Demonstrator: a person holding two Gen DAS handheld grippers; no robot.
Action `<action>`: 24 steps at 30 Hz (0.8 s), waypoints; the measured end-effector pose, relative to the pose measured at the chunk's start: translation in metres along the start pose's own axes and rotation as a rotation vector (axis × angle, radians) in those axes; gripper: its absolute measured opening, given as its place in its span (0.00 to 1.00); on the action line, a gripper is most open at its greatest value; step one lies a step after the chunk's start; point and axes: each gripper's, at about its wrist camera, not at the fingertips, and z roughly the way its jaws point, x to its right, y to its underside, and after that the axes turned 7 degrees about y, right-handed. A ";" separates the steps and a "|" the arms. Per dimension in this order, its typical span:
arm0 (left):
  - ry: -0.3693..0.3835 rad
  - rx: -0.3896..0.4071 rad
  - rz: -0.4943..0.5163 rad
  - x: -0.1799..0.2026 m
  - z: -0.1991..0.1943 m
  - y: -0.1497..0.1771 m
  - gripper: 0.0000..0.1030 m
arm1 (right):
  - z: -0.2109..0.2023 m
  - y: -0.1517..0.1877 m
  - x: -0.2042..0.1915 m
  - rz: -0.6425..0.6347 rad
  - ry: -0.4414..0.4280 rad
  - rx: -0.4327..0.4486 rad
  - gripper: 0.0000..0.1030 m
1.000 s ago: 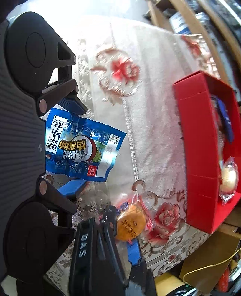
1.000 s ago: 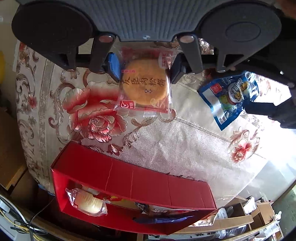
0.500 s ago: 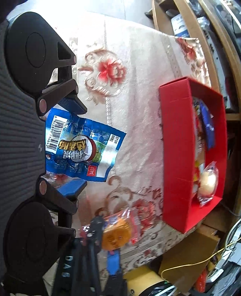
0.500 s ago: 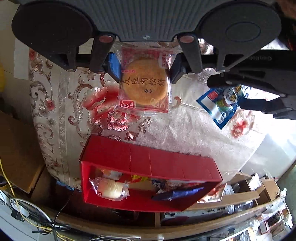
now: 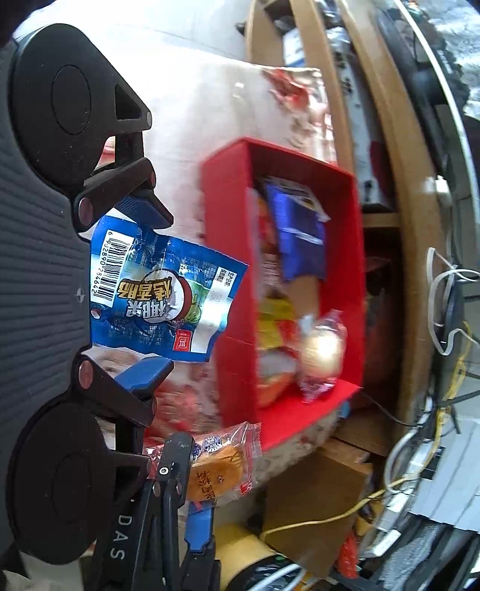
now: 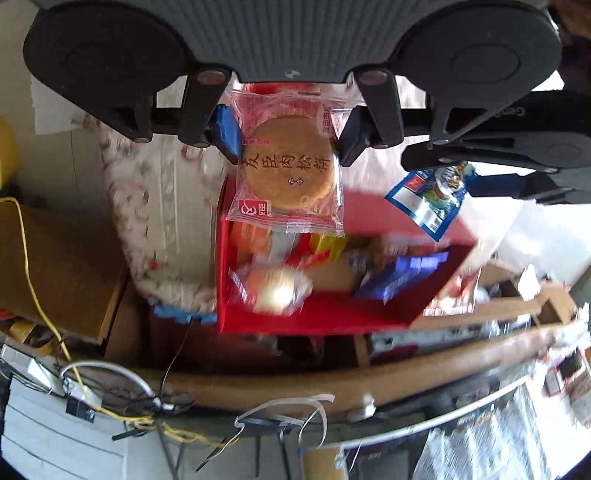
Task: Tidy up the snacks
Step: 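Lift the sausage packet and pastry cake and carry them over the red box, then lower both snacks into the red box and open both grippers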
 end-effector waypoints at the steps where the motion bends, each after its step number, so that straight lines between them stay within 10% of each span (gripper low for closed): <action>1: 0.004 0.009 -0.002 0.000 0.001 -0.004 0.78 | 0.001 -0.006 0.001 0.004 0.002 0.007 0.55; 24: -0.042 0.131 -0.050 -0.013 0.029 -0.079 0.77 | 0.039 -0.081 0.012 0.043 -0.017 0.093 0.56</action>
